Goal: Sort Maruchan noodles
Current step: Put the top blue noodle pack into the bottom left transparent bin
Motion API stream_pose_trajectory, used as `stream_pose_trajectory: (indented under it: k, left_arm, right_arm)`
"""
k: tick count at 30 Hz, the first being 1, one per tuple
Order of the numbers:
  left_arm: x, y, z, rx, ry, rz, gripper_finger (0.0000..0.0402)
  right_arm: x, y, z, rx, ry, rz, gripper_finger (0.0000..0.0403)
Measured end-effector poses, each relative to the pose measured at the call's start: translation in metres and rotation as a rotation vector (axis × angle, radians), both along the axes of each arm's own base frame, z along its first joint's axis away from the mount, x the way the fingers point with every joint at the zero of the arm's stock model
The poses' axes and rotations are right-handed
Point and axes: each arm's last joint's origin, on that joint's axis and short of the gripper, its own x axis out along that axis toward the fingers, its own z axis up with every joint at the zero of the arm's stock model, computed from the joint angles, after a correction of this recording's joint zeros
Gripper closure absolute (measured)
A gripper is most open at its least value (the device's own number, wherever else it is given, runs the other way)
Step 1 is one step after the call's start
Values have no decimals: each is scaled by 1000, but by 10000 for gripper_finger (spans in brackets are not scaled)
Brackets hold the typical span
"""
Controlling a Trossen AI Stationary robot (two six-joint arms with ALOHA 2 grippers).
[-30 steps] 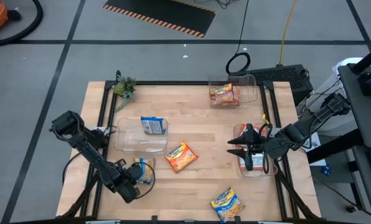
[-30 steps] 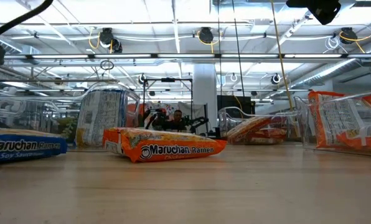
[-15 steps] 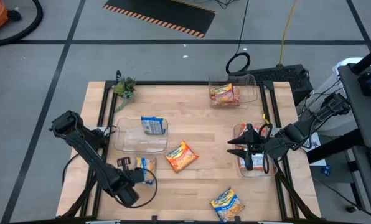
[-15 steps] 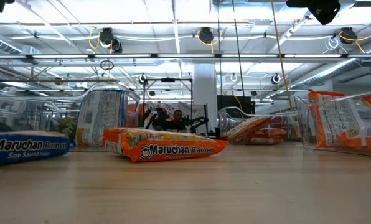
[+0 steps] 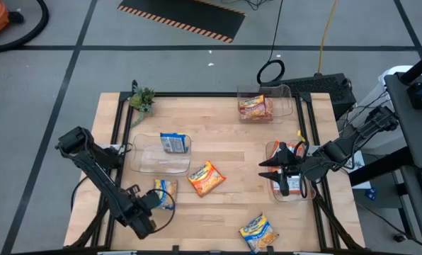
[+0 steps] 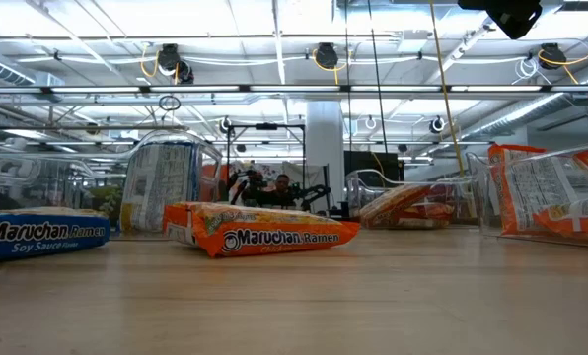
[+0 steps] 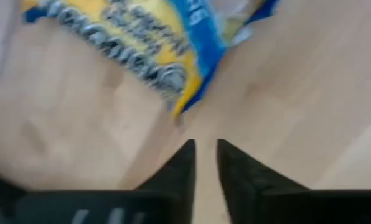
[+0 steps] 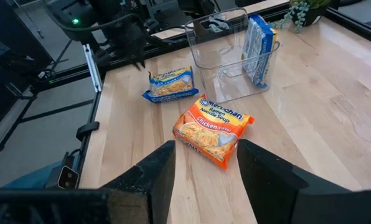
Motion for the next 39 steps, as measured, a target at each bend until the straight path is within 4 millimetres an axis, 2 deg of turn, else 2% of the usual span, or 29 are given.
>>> stream_pose_trajectory:
  k: [5, 9, 13, 18, 22, 28, 33, 39]
  left_arm:
    - [2, -2, -10, 12, -73, 22, 240]
    - [-2, 4, -27, 44, -39, 39, 184]
    - [-6, 8, -36, 75, -18, -8, 157]
    - [-8, 14, -43, 138, -46, -56, 155]
    - [-11, 17, -52, 125, -61, -56, 190]
    - [-10, 16, -55, 87, -78, -73, 303]
    - [-7, 13, -50, 88, -80, -153, 386]
    - [3, 2, -29, 101, -129, -246, 396]
  right_arm:
    - [0, 0, 0, 0, 0, 0, 238]
    - [0, 0, 0, 0, 0, 0, 238]
    - [0, 0, 0, 0, 0, 0, 238]
    - [0, 0, 0, 0, 0, 0, 238]
    - [0, 0, 0, 6, 0, -3, 238]
    - [0, 0, 0, 5, 0, -3, 238]
    - [0, 0, 0, 4, 0, -3, 238]
    - [0, 0, 0, 3, 0, -4, 238]
